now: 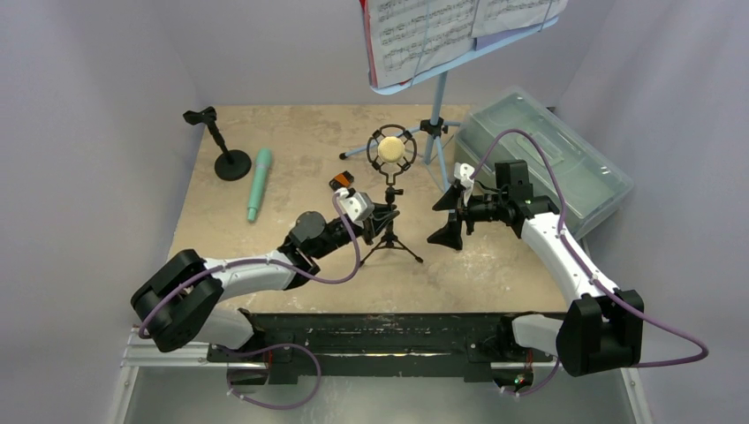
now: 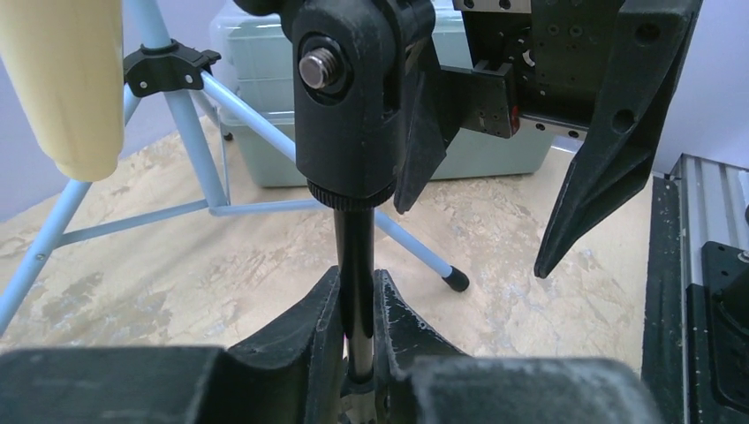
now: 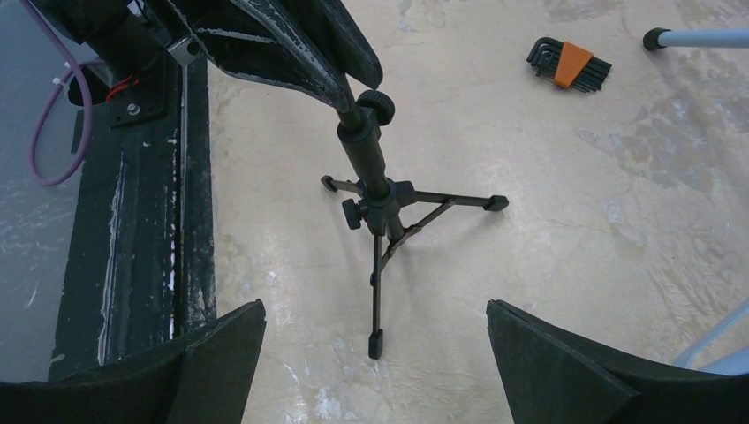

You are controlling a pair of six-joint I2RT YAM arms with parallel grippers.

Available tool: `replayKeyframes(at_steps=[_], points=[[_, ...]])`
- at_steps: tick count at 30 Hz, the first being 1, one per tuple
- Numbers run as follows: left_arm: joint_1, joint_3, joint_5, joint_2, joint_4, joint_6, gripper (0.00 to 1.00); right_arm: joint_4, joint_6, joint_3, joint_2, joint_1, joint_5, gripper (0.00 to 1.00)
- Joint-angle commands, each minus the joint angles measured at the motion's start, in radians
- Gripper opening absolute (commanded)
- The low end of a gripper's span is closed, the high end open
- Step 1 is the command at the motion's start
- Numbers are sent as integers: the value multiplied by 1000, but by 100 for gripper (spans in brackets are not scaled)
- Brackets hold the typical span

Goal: Pack up the instrument practice props
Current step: Place the microphone stand with the microphone at the center of the board.

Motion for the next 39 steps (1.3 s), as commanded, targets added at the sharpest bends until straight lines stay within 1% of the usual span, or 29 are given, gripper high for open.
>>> replayKeyframes(at_steps=[1,4,6,12,15,19,24,28,30,33,39], points=[[-4,-16,-28,-37,71,4,18,-7,-18,36,4,-2,-14,99],[-5,-13,-38,-49,39,-19,29,-7,-18,36,4,-2,-10,99],[-4,-3,-62,-71,-10,-49,36,-7,-18,36,4,-2,-9,99],[-4,47,-108,-171,-263,-134,54,-8,-19,36,5,-3,-8,99],[-4,67,-119,-237,-405,-174,60,-9,-19,36,4,-2,-8,99],[-5,56,-129,-334,-532,-224,70,-9,-21,36,4,-2,-7,99],[-3,49,-209,-456,-649,-312,86,-9,-22,37,4,-2,-3,99],[-3,66,-292,-533,-735,-352,95,-9,-22,36,6,-2,1,99],[-3,107,-316,-553,-782,-357,99,-9,-24,36,8,-3,3,99],[-3,189,-331,-555,-867,-351,100,-9,-24,36,10,-3,5,99],[-3,361,-363,-510,-1049,-349,100,-9,-25,36,12,-3,9,99]])
